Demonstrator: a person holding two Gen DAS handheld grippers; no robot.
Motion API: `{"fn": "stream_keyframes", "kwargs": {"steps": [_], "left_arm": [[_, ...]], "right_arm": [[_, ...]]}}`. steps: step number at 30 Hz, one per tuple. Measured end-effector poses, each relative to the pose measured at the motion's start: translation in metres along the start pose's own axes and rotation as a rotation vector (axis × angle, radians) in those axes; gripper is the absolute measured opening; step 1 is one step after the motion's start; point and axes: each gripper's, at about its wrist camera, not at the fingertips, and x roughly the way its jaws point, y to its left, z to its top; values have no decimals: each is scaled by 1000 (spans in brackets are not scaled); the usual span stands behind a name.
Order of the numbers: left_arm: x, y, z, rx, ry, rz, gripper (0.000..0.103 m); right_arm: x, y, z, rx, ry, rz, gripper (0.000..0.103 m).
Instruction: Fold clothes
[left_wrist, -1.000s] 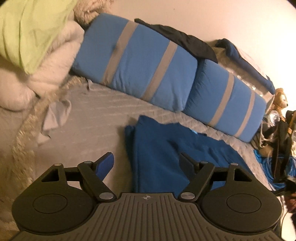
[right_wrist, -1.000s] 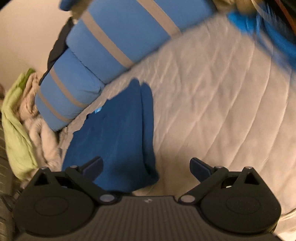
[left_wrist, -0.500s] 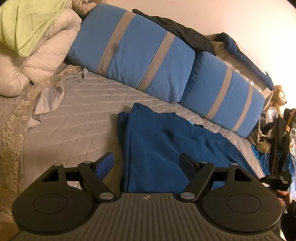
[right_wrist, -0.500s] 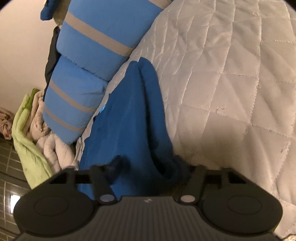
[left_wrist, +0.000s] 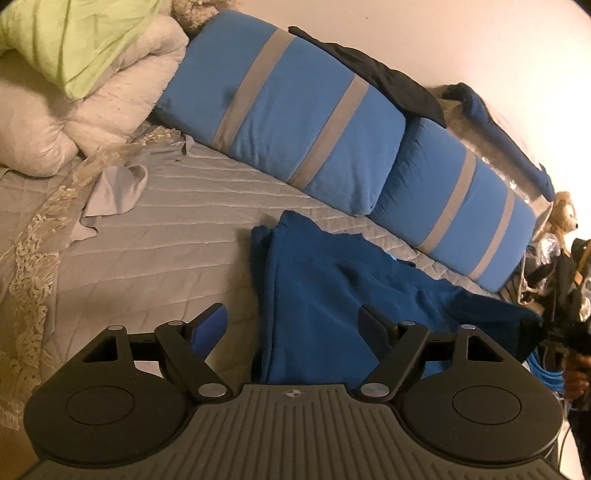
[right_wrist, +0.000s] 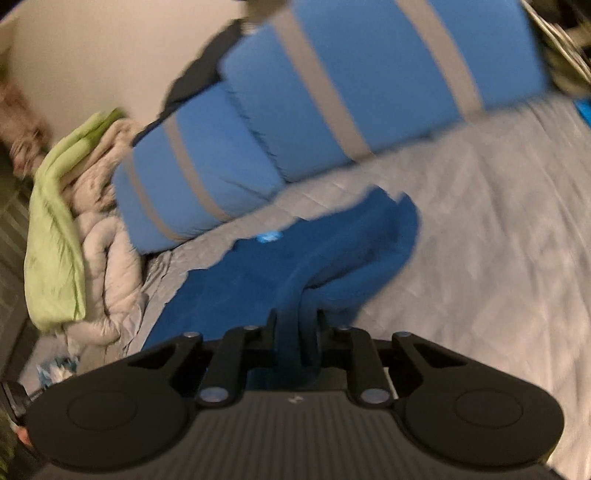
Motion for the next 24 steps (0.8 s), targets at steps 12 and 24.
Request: {"fn": "stream_keyframes", "kwargs": {"steps": [12, 24], "left_arm": [[-25, 28, -3, -77, -42, 46, 77], [-45, 55, -14, -129, -46, 68, 77]], "right_arm": [[120, 207, 19, -381, 38, 193, 16], [251, 293, -105, -643, 383, 259, 16]]}}
